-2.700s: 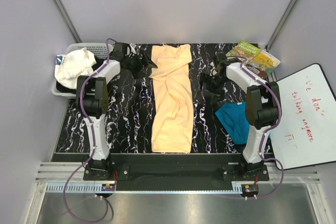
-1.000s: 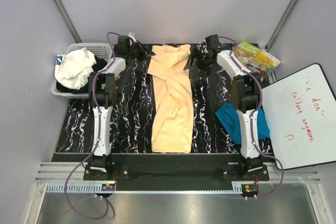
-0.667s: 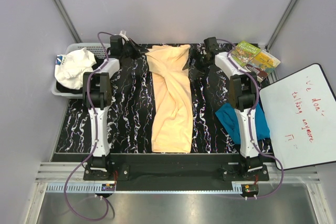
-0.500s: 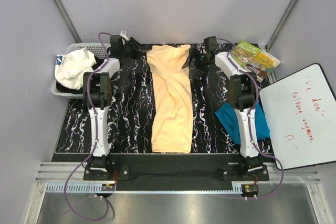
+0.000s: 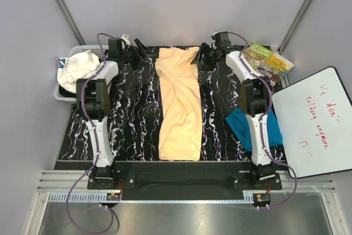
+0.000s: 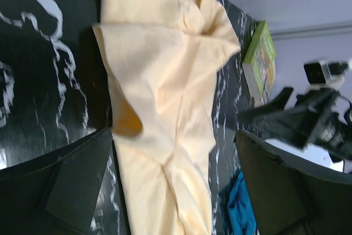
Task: Fold and stack the t-shirts
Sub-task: Rotate the tshirt 90 degrees
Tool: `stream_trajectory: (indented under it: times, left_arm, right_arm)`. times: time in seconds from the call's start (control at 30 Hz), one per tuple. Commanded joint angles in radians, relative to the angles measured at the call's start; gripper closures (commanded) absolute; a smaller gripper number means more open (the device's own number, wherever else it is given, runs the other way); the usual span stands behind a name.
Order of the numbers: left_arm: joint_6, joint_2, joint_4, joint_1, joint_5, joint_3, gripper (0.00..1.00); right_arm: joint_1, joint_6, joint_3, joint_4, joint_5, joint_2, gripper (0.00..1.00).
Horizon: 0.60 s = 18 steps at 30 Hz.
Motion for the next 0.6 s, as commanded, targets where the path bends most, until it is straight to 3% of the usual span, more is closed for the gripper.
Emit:
stream_trajectory:
  times: [0.0, 0.03, 0.13, 0.37, 0.57]
  left_arm:
    - [0.107, -0.244, -0.056, -0.026, 0.087, -0.147, 0.01]
    - [0.119, -0.263, -0.067, -0.040, 0.091, -0.173, 0.01]
    - [0.123, -0.333, -0.085, -0.083, 0.110, -0.299, 0.01]
    - [0.139, -0.447, -0.139, -0.258, 0.165, -0.519, 0.01]
    - [0.164, -0.553, -0.222, -0.385, 0.136, -0.677, 0.05]
  right_arm:
    - [0.001, -0.024, -0.001, 0.008, -0.031, -0.044, 0.37]
    - [0.001, -0.029, -0.004, 0.007, -0.031, -0.048, 0.57]
    - [0.010, -0.049, 0.017, -0.012, -0.025, -0.041, 0.84]
    - [0.021, -0.052, 0.345, -0.116, -0.003, 0.165, 0.87]
    - [0.029, 0.003, 0.422, -0.121, -0.054, 0.263, 0.86]
